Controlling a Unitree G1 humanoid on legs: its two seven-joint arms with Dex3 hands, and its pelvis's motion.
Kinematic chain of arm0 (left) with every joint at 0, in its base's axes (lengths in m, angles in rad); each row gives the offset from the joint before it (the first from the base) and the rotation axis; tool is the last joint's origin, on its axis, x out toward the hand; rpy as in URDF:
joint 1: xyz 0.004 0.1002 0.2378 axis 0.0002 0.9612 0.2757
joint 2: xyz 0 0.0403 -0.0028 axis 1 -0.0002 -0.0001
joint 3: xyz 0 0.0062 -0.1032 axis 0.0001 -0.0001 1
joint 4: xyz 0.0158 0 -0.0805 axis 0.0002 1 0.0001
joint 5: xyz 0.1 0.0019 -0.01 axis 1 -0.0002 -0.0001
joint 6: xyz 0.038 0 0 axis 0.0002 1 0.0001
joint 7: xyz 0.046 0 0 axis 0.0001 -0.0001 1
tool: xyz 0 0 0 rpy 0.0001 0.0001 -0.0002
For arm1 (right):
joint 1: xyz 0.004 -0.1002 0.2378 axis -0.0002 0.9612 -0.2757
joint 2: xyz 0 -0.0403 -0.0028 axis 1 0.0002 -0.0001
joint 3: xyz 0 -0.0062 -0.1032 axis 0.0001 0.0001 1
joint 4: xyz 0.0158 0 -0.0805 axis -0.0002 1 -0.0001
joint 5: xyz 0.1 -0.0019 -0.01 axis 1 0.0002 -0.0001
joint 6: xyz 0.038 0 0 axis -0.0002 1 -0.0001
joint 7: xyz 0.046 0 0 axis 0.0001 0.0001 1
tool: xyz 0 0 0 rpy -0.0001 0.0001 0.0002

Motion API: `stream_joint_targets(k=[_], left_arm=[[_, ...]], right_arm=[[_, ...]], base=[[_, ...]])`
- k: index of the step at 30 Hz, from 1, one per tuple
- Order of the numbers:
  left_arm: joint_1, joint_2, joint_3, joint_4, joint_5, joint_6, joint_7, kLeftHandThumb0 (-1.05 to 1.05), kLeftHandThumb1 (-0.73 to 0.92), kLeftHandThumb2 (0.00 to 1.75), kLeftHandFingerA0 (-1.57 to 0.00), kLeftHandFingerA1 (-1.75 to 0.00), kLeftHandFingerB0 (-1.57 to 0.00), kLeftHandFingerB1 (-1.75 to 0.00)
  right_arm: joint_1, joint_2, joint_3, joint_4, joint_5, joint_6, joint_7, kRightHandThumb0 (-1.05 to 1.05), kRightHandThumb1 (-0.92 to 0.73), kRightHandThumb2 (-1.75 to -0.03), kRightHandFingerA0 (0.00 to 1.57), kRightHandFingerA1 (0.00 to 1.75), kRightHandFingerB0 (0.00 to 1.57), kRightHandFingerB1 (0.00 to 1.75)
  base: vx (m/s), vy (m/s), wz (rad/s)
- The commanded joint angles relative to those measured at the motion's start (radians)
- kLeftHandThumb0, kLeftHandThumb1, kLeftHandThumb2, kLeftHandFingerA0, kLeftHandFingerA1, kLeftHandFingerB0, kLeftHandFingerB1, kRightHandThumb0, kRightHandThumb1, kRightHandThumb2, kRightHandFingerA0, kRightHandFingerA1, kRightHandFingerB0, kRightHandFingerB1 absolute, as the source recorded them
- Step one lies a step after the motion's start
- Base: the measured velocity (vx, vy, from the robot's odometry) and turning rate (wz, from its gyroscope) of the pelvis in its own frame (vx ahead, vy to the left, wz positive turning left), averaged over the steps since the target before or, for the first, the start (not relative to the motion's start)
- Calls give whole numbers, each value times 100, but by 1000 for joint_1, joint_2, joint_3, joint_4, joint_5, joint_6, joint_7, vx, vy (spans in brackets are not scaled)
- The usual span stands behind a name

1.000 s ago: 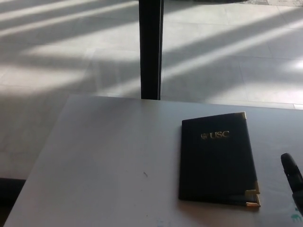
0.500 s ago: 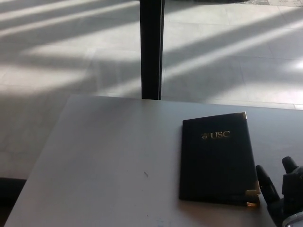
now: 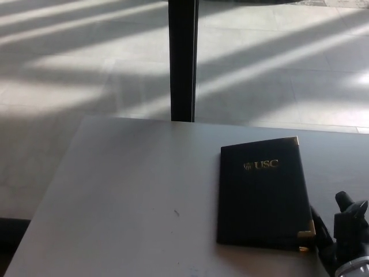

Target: There is a diary kept infront of the robot and the robot uses its right hand to grab its cover and puses it to the left to open it.

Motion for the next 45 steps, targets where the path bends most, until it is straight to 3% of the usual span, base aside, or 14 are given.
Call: stream_joint_targets(k=[1,2,3,10,11,14,15,29,30,31,35,38,42,45], left_arm=[[0,16,5,20,-9,-16,-4,-90,92,98,-37,-90,-25,-72],[0,20,3,27,-7,-16,-9,-81,90,128,-41,-85,-29,-71],[0,20,1,26,-3,-14,-2,-88,92,99,-39,-89,-28,-72],[-1,24,13,25,-18,-11,-7,-82,90,126,-39,-84,-28,-70],[-2,24,13,25,-19,-11,-9,-90,92,100,-38,-88,-26,-71],[-8,28,14,37,-19,-9,-14,-82,88,125,-38,-84,-28,-71],[-10,28,11,38,-13,-13,-6,-90,92,97,-37,-88,-27,-72],[-10,29,9,35,-9,-10,-1,-91,92,99,-36,-90,-26,-73],[-10,26,13,36,-13,-17,-5,-83,89,125,-38,-86,-28,-74],[-4,25,9,32,-10,-16,-13,-91,92,98,-35,-92,-25,-74],[-2,24,9,26,-7,-15,-2,-90,92,98,-36,-89,-24,-70],[-8,24,12,31,-10,-14,5,-81,89,125,-38,-82,-28,-68],[-7,19,11,26,-13,-15,-5,-92,92,97,-36,-91,-26,-73],[-2,16,7,4,-10,-5,3,-93,92,100,-37,-91,-26,-72]], right_arm=[[26,80,40,9,-25,-15,-10,-77,-92,-69,43,54,38,46],[33,91,63,2,-33,-2,-14,-77,-92,-68,46,54,39,46],[36,99,77,-2,-37,1,-18,-76,-92,-68,46,55,39,46],[55,139,156,-28,-67,13,-55,-74,-92,-71,46,57,38,46],[57,143,158,-29,-66,15,-63,-75,-92,-71,47,58,38,46],[78,157,166,-20,-60,11,-63,-77,-92,-70,44,56,37,46],[87,162,172,-20,-63,7,-66,-76,-92,-70,45,57,39,47],[63,235,137,-54,32,-28,-126,-82,-79,-80,49,56,37,48],[51,248,146,-67,39,-25,-138,-83,-79,-80,48,56,38,48],[52,253,158,-74,40,-23,-131,-77,-91,-67,47,53,40,46],[44,281,206,-78,29,-11,-145,-74,-92,-67,48,53,40,46],[47,307,238,-77,33,-6,-140,-73,-92,-68,44,53,36,45],[60,349,302,-65,18,0,-146,-74,-92,-70,43,53,36,46],[98,368,354,-51,7,-7,-125,-62,-71,-115,40,64,18,51]], base=[[0,0,0],[0,0,0],[0,0,0],[0,0,0],[0,0,0],[0,0,0],[0,0,0],[0,0,0],[0,0,0],[0,0,0],[0,0,0],[0,0,0],[0,0,0],[0,0,0]])
